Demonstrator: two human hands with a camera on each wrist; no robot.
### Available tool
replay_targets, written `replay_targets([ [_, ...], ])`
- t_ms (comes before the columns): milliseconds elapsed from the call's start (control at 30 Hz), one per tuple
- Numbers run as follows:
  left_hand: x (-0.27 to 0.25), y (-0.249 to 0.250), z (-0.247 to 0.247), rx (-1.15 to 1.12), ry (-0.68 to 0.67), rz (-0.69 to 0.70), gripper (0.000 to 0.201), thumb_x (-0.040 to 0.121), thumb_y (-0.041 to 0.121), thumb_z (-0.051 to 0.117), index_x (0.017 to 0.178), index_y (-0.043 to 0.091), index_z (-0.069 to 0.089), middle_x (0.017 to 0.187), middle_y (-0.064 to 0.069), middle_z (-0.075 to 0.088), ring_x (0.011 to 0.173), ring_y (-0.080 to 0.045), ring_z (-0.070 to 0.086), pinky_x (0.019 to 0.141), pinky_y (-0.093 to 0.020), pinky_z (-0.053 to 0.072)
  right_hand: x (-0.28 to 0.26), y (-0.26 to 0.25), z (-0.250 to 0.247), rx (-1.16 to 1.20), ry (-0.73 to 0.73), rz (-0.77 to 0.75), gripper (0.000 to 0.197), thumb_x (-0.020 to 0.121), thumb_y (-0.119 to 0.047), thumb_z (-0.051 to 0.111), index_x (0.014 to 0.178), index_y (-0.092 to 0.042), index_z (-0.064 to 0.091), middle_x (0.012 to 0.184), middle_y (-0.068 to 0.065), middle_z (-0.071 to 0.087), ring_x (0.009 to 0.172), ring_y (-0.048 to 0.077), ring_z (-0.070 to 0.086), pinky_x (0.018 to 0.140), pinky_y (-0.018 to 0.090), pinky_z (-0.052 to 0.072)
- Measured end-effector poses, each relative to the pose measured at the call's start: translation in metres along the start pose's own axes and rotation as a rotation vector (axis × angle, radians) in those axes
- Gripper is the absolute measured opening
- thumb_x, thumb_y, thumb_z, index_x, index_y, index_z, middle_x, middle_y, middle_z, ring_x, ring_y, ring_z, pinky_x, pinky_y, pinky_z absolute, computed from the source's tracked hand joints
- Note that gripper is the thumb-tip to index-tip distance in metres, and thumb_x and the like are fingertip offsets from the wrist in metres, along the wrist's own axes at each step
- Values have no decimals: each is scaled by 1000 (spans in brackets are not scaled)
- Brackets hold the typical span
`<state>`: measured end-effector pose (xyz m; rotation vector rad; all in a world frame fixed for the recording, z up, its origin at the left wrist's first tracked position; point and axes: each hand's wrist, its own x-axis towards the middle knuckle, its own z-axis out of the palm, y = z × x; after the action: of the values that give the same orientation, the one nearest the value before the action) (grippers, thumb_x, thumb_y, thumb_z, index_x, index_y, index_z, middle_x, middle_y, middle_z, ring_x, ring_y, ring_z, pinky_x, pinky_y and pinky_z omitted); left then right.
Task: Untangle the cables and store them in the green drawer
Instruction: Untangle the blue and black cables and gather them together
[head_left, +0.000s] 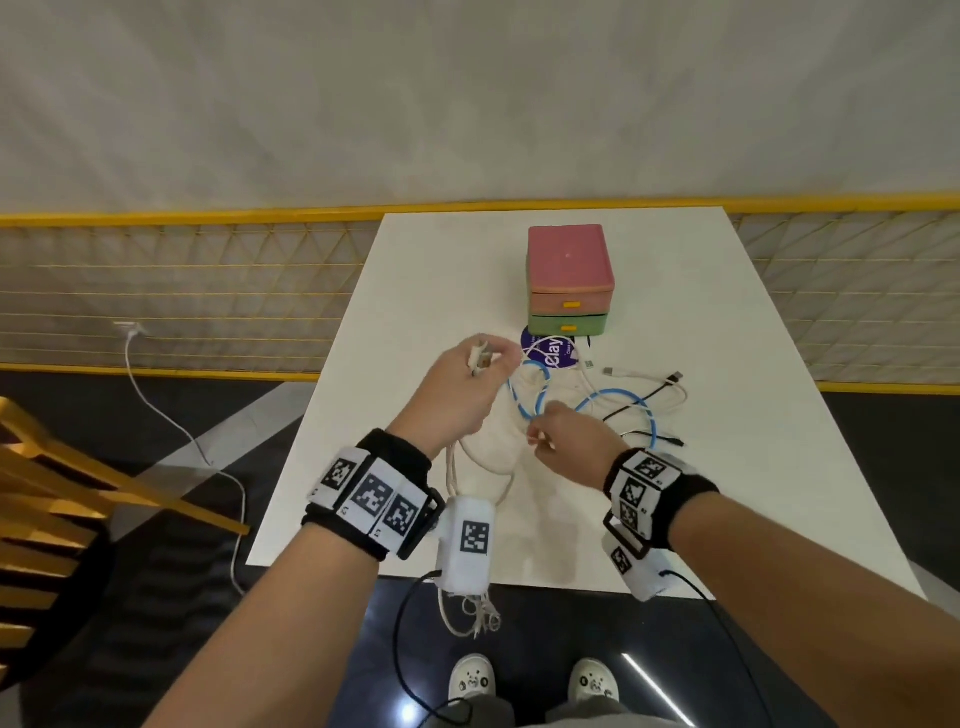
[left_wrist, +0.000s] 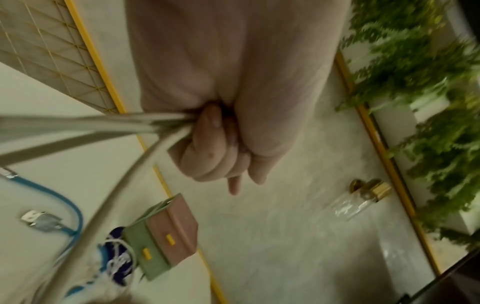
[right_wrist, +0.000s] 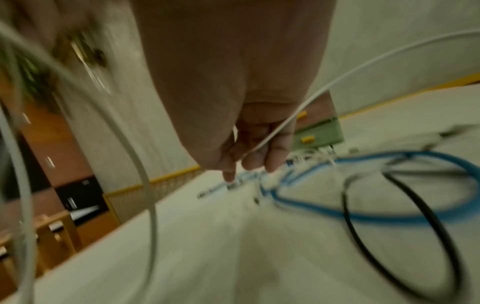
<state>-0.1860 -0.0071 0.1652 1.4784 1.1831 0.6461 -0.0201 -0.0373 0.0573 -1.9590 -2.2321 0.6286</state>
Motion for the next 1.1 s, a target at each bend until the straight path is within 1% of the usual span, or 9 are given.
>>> replay_targets([
  [100,9,-17,20,218,-126,-72,21,97,39,53,110,23,57,56,5,42,44,-12,35,40,-18,29,-1,-5,-41,62,167,-173,19,89,-16,54,104,-13,64,104,9,51,85,29,59,77,41,49],
  [200,16,-19,35,288,-188,-32,27,98,46,49,85,22,52,57,4,38,46,-14,34,43,-24,29,-4,-1,-80,130,219,-267,18,89,-9,56,103,-10,67,97,7,53,85,20,53,79,31,43],
  [533,39,-26,-6,113,391,-26,43,99,39,51,62,16,46,57,-1,44,56,-22,41,56,-31,34,-22,85,-119,199,273,19,22,98,-12,45,88,-11,66,81,-4,54,75,15,52,71,19,41],
  [600,41,-29,-13,112,414,-30,32,99,32,51,72,16,58,63,0,49,66,-28,47,59,-30,37,-26,89,-119,246,310,53,24,98,-10,42,85,-16,62,79,-9,56,74,17,52,66,8,39],
  [667,37,-22,-8,113,368,12,19,99,25,52,109,17,66,88,-4,60,84,-33,57,63,-25,47,-25,82,-122,254,343,22,23,98,-11,43,86,-19,61,79,-6,59,71,17,53,66,12,39],
  [767,31,-4,15,114,145,150,45,98,32,56,141,33,46,118,-7,62,110,-19,61,88,-17,50,-18,51,-126,226,339,-118,19,98,-16,47,99,-17,65,80,-17,53,69,7,51,65,14,37],
  [900,33,19,47,295,9,260,19,99,36,52,103,21,63,85,5,63,83,-13,59,67,-17,41,-5,22,-129,181,376,-288,26,97,-13,47,117,-10,63,93,-6,53,69,-5,47,66,20,44],
  [1000,39,27,39,141,174,226,31,100,40,48,75,22,53,60,7,47,53,-9,43,53,-17,37,-5,29,-128,282,334,-180,23,98,-11,43,111,-13,63,88,-2,54,65,1,52,64,27,51],
  [1100,50,22,13,10,437,165,34,100,36,49,68,25,50,61,4,48,59,-21,48,65,-29,40,-12,55,-119,308,302,-32,26,98,-8,39,87,-20,58,76,-3,52,64,15,55,66,32,46],
])
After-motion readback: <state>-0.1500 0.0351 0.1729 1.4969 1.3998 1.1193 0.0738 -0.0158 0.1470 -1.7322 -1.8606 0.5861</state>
